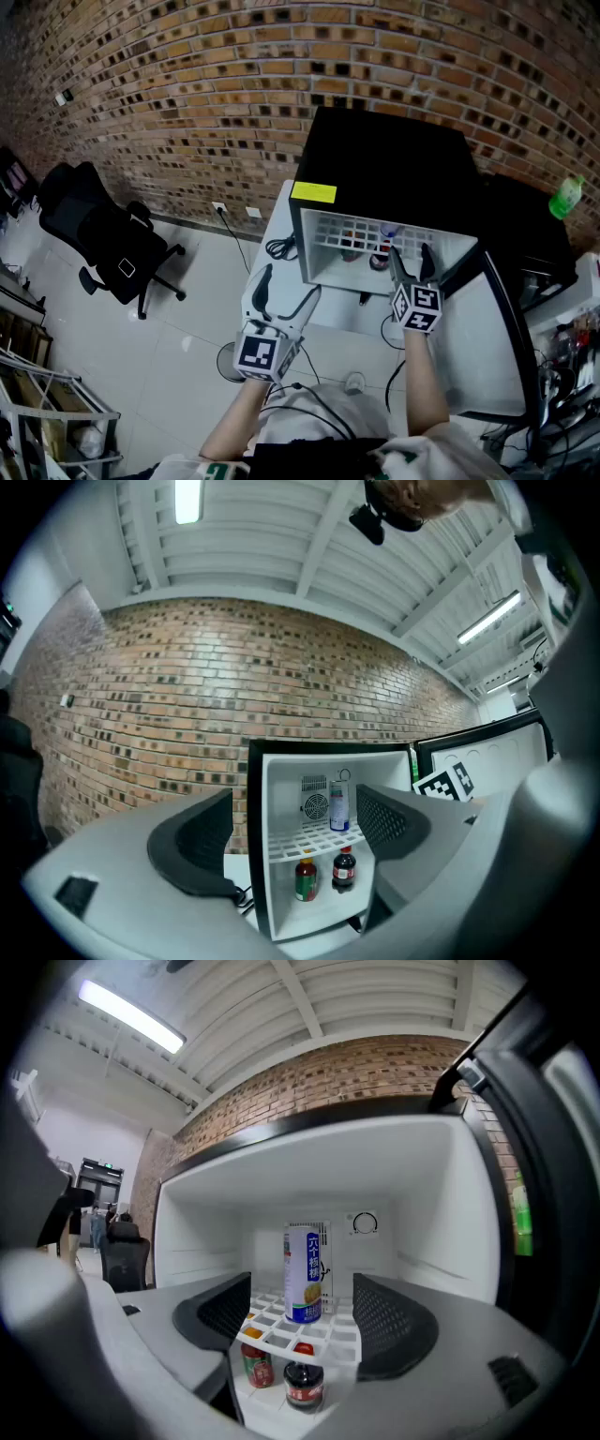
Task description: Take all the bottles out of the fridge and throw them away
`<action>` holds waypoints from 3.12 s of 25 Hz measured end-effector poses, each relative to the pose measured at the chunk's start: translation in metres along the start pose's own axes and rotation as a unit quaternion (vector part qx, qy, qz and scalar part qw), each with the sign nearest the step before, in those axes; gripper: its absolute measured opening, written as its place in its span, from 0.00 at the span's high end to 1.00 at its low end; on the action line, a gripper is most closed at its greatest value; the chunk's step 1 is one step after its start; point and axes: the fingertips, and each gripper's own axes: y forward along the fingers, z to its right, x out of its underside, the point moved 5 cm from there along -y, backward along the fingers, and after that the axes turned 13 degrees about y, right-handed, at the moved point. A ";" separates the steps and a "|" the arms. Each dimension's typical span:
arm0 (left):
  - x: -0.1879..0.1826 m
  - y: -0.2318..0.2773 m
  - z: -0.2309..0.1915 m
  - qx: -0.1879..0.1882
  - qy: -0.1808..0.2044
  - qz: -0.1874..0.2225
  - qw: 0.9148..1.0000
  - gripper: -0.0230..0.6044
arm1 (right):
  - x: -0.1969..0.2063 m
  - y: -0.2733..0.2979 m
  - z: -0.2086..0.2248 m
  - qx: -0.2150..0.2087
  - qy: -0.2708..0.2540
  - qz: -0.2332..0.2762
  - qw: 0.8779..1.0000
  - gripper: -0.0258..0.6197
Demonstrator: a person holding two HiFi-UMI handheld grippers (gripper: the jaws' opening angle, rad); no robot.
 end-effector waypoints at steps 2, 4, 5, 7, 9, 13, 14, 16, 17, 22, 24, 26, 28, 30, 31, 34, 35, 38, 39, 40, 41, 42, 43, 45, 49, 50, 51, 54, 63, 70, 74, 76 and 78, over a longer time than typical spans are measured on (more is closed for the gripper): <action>0.013 -0.013 -0.007 -0.017 0.017 -0.008 1.000 0.33 | -0.002 0.021 -0.002 -0.008 -0.011 -0.008 1.000 0.41; 0.018 -0.024 -0.012 -0.030 0.026 -0.018 0.999 0.33 | -0.006 0.039 -0.007 -0.017 -0.020 -0.014 1.000 0.41; 0.019 -0.028 -0.014 -0.038 0.026 -0.022 0.999 0.33 | -0.008 0.048 -0.009 -0.020 -0.024 -0.016 0.999 0.41; 0.025 -0.036 -0.020 -0.060 0.021 -0.024 0.998 0.33 | -0.011 0.064 -0.010 -0.024 -0.028 -0.020 0.999 0.41; 0.027 -0.042 -0.023 -0.074 0.018 -0.024 0.997 0.33 | -0.009 0.079 -0.008 -0.022 -0.029 -0.025 0.999 0.41; 0.010 -0.046 -0.018 -0.077 -0.001 -0.027 0.997 0.33 | -0.003 0.103 -0.003 -0.011 -0.028 -0.033 0.999 0.41; 0.010 -0.047 -0.018 -0.074 0.003 -0.028 0.997 0.33 | -0.004 0.106 -0.003 -0.010 -0.025 -0.034 0.999 0.41; 0.017 -0.051 -0.017 -0.065 0.018 -0.032 0.997 0.33 | -0.010 0.107 -0.007 -0.011 -0.021 -0.034 0.999 0.43; 0.018 -0.051 -0.017 -0.063 0.021 -0.033 0.997 0.33 | -0.012 0.107 -0.008 -0.011 -0.022 -0.035 0.999 0.51; 0.015 -0.049 -0.013 -0.058 0.005 -0.028 0.998 0.33 | -0.015 0.081 -0.012 -0.006 -0.011 -0.036 0.999 0.55; 0.016 -0.047 -0.012 -0.050 0.003 -0.026 0.998 0.33 | -0.011 0.062 -0.008 -0.006 0.000 -0.030 1.000 0.55; 0.019 -0.045 -0.013 -0.042 0.003 -0.025 0.999 0.33 | -0.012 0.040 -0.013 -0.010 0.011 -0.022 1.000 0.55; 0.019 -0.043 -0.014 -0.038 -0.003 -0.024 0.999 0.33 | -0.015 0.017 -0.025 -0.019 0.003 -0.018 1.000 0.55; 0.020 -0.043 -0.014 -0.040 -0.014 -0.022 0.999 0.33 | -0.016 -0.006 -0.038 -0.037 -0.022 -0.020 0.999 0.55; 0.027 -0.045 -0.015 -0.040 -0.011 -0.022 0.999 0.33 | -0.016 -0.017 -0.046 -0.051 -0.027 -0.024 0.998 0.55; 0.042 -0.051 -0.021 -0.040 -0.008 -0.025 0.999 0.33 | -0.003 -0.044 -0.074 -0.092 -0.011 -0.045 0.995 0.55; 0.041 -0.054 -0.024 -0.043 -0.015 -0.027 0.999 0.33 | 0.004 -0.050 -0.083 -0.102 -0.007 -0.054 0.993 0.55; 0.045 -0.068 -0.036 -0.061 -0.029 -0.036 0.997 0.33 | 0.030 -0.063 -0.115 -0.134 -0.006 -0.083 0.987 0.55; 0.049 -0.076 -0.042 -0.067 -0.030 -0.040 0.997 0.33 | 0.039 -0.066 -0.128 -0.146 -0.007 -0.094 0.985 0.55; 0.054 -0.084 -0.048 -0.070 -0.031 -0.045 0.996 0.33 | 0.049 -0.069 -0.141 -0.158 -0.007 -0.105 0.982 0.55; 0.062 -0.094 -0.055 -0.075 -0.030 -0.049 0.996 0.33 | 0.061 -0.071 -0.155 -0.171 -0.006 -0.117 0.978 0.55; 0.070 -0.106 -0.062 -0.085 -0.030 -0.054 0.994 0.33 | 0.074 -0.073 -0.171 -0.188 -0.006 -0.131 0.973 0.55; 0.079 -0.119 -0.068 -0.100 -0.033 -0.061 0.993 0.33 | 0.088 -0.074 -0.187 -0.209 -0.008 -0.148 0.967 0.55; 0.098 -0.149 -0.079 -0.140 -0.042 -0.081 0.986 0.33 | 0.119 -0.072 -0.220 -0.259 -0.018 -0.189 0.947 0.55; 0.141 -0.206 -0.098 -0.202 -0.069 -0.111 0.971 0.34 | 0.187 -0.070 -0.284 -0.333 -0.044 -0.269 0.903 0.55; 0.152 -0.221 -0.104 -0.221 -0.084 -0.117 0.965 0.34 | 0.208 -0.072 -0.299 -0.348 -0.051 -0.290 0.890 0.55; 0.165 -0.236 -0.108 -0.236 -0.096 -0.126 0.959 0.34 | 0.231 -0.073 -0.314 -0.363 -0.060 -0.311 0.876 0.55; 0.222 -0.282 -0.115 -0.258 -0.104 -0.164 0.946 0.34 | 0.313 -0.079 -0.353 -0.404 -0.103 -0.374 0.829 0.55; 0.431 -0.377 -0.115 -0.327 -0.198 -0.249 0.890 0.34 | 0.610 -0.076 -0.409 -0.440 -0.214 -0.509 0.708 0.55; 0.587 -0.421 -0.086 -0.323 -0.222 -0.290 0.873 0.34 | 0.838 -0.071 -0.431 -0.421 -0.293 -0.562 0.649 0.55; 0.634 -0.436 -0.085 -0.334 -0.241 -0.297 0.862 0.34 | 0.923 -0.068 -0.434 -0.410 -0.361 -0.589 0.595 0.55; 0.641 -0.438 -0.082 -0.341 -0.246 -0.301 0.856 0.34 | 0.946 -0.070 -0.428 -0.390 -0.369 -0.610 0.582 0.55; 0.643 -0.439 -0.082 -0.346 -0.246 -0.303 0.853 0.34 | 0.960 -0.073 -0.421 -0.370 -0.370 -0.629 0.576 0.55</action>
